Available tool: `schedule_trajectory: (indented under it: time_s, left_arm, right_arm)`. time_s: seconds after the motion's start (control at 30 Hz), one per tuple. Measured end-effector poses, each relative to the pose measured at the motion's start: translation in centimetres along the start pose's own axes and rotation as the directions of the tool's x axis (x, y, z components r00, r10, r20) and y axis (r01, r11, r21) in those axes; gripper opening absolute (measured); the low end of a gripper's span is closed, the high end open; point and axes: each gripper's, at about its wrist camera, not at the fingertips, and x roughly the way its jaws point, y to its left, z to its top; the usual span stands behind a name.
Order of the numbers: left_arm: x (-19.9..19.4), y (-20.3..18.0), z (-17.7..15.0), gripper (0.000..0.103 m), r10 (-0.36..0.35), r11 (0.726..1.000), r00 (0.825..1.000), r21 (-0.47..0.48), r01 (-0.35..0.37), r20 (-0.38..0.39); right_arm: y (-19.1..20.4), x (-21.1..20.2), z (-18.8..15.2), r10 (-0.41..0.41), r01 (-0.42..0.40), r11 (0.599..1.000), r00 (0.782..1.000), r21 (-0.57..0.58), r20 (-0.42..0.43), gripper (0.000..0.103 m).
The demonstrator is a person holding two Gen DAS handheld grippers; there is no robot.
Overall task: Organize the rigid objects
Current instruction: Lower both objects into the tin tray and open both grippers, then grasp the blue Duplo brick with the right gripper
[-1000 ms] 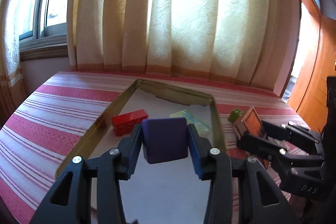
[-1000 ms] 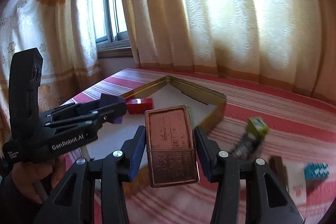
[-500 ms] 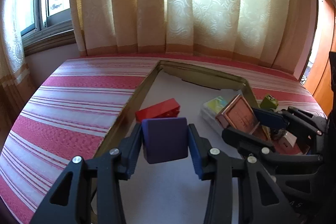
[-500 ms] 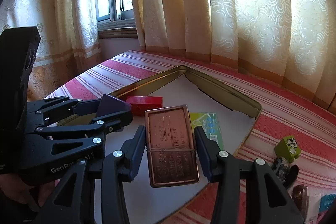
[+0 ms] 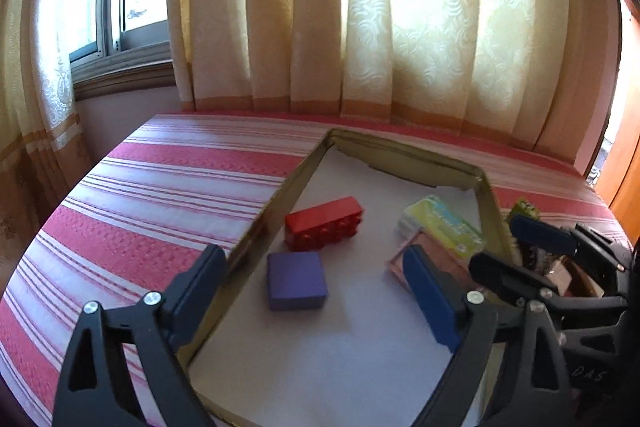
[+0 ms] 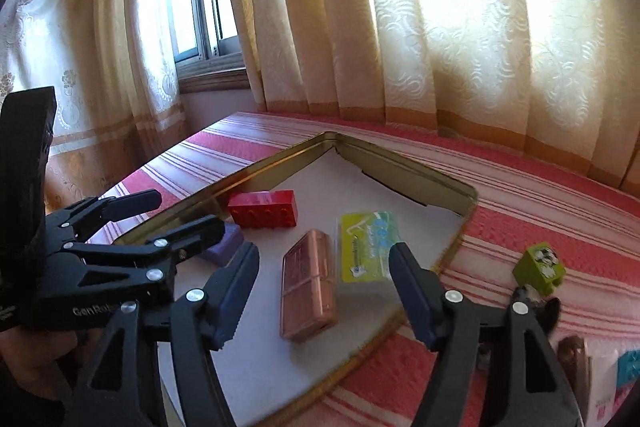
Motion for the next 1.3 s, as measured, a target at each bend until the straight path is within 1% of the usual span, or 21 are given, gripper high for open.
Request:
schedule_trajectory:
  time_s: [0.1, 0.13, 0.17, 0.27, 0.33, 0.4, 0.47, 0.57, 0.6, 0.67, 0.8, 0.87, 0.97, 1.03, 1.13, 1.17, 1.23, 1.3]
  left_arm:
    - [-1.4, -2.0, -0.5, 0.093, -0.031, 0.999, 0.999, 0.017, 0.03, 0.033]
    - [-1.9, -2.6, -0.6, 0.095, -0.04, 0.999, 0.998, 0.021, 0.039, 0.044]
    - [-2.3, -3.3, -0.8, 0.099, -0.05, 0.999, 0.997, 0.024, 0.049, 0.057]
    - [-3.7, -6.0, -1.2, 0.1, -0.099, 0.994, 0.992, 0.044, 0.095, 0.085]
    - [-4.5, -8.1, -1.6, 0.1, -0.127, 0.99, 0.987, 0.075, 0.12, 0.097]
    - [-5.1, -10.2, -2.0, 0.103, -0.157, 0.983, 0.982, 0.111, 0.146, 0.101]
    - [-5.2, -12.8, -2.5, 0.103, -0.189, 0.972, 0.978, 0.159, 0.174, 0.087]
    - [-4.7, -15.8, -3.1, 0.103, -0.213, 0.957, 0.976, 0.212, 0.196, 0.056]
    - [-4.3, -16.8, -3.3, 0.103, -0.222, 0.951, 0.974, 0.229, 0.208, 0.038]
    - [-3.6, -18.3, -3.4, 0.103, -0.239, 0.939, 0.971, 0.256, 0.23, 0.002]
    - [-1.8, -20.8, -3.6, 0.103, -0.249, 0.926, 0.966, 0.277, 0.257, -0.067]
    - [-0.7, -21.7, -3.5, 0.103, -0.246, 0.924, 0.963, 0.273, 0.267, -0.11]
    - [0.6, -22.6, -3.3, 0.102, -0.233, 0.925, 0.961, 0.271, 0.267, -0.151]
    - [1.2, -23.1, -3.3, 0.102, -0.235, 0.923, 0.956, 0.27, 0.275, -0.173]
    - [2.2, -23.7, -3.5, 0.102, -0.228, 0.919, 0.951, 0.276, 0.281, -0.207]
    - [2.8, -23.9, -3.5, 0.102, -0.226, 0.918, 0.948, 0.276, 0.284, -0.226]
    - [3.3, -24.0, -3.7, 0.102, -0.208, 0.922, 0.95, 0.276, 0.27, -0.235]
    - [3.6, -24.1, -3.7, 0.102, -0.218, 0.921, 0.944, 0.268, 0.283, -0.249]
  right_arm:
    - [-0.8, -1.8, -1.0, -0.017, 0.017, 1.0, 1.0, -0.003, 0.021, 0.07]
    - [-1.3, -2.8, -1.6, -0.035, 0.035, 0.999, 0.999, -0.002, 0.033, 0.07]
    - [-1.8, -3.6, -2.0, -0.049, 0.049, 0.999, 0.998, 0.005, 0.044, 0.07]
    - [-3.9, -6.2, -3.2, -0.092, 0.089, 0.995, 0.993, 0.04, 0.075, 0.071]
    - [-5.4, -8.0, -4.1, -0.143, 0.138, 0.989, 0.985, 0.055, 0.094, 0.074]
    - [-6.9, -9.8, -4.9, -0.204, 0.197, 0.978, 0.973, 0.067, 0.113, 0.077]
    - [-8.6, -11.6, -5.9, -0.273, 0.265, 0.961, 0.953, 0.078, 0.132, 0.08]
    - [-11.3, -13.2, -6.9, -0.373, 0.363, 0.926, 0.919, 0.101, 0.125, 0.082]
    - [-12.3, -13.6, -7.2, -0.413, 0.401, 0.909, 0.903, 0.112, 0.119, 0.082]
    - [-13.9, -14.3, -7.6, -0.459, 0.444, 0.885, 0.882, 0.142, 0.105, 0.082]
    - [-17.4, -14.4, -8.3, -0.481, 0.463, 0.858, 0.876, 0.222, 0.033, 0.083]
    - [-18.3, -14.0, -8.6, -0.485, 0.474, 0.853, 0.875, 0.218, -0.003, 0.083]
    - [-19.0, -13.2, -8.9, -0.489, 0.489, 0.847, 0.871, 0.208, -0.056, 0.083]
    - [-19.3, -12.7, -8.7, -0.475, 0.478, 0.849, 0.877, 0.225, -0.072, 0.083]
    - [-19.9, -12.6, -8.5, -0.488, 0.493, 0.84, 0.869, 0.228, -0.08, 0.083]
    - [-20.2, -12.4, -8.6, -0.483, 0.491, 0.84, 0.871, 0.232, -0.091, 0.083]
    - [-20.8, -12.0, -8.8, -0.46, 0.473, 0.846, 0.881, 0.244, -0.114, 0.083]
    - [-21.1, -11.7, -8.8, -0.449, 0.466, 0.848, 0.885, 0.252, -0.124, 0.083]
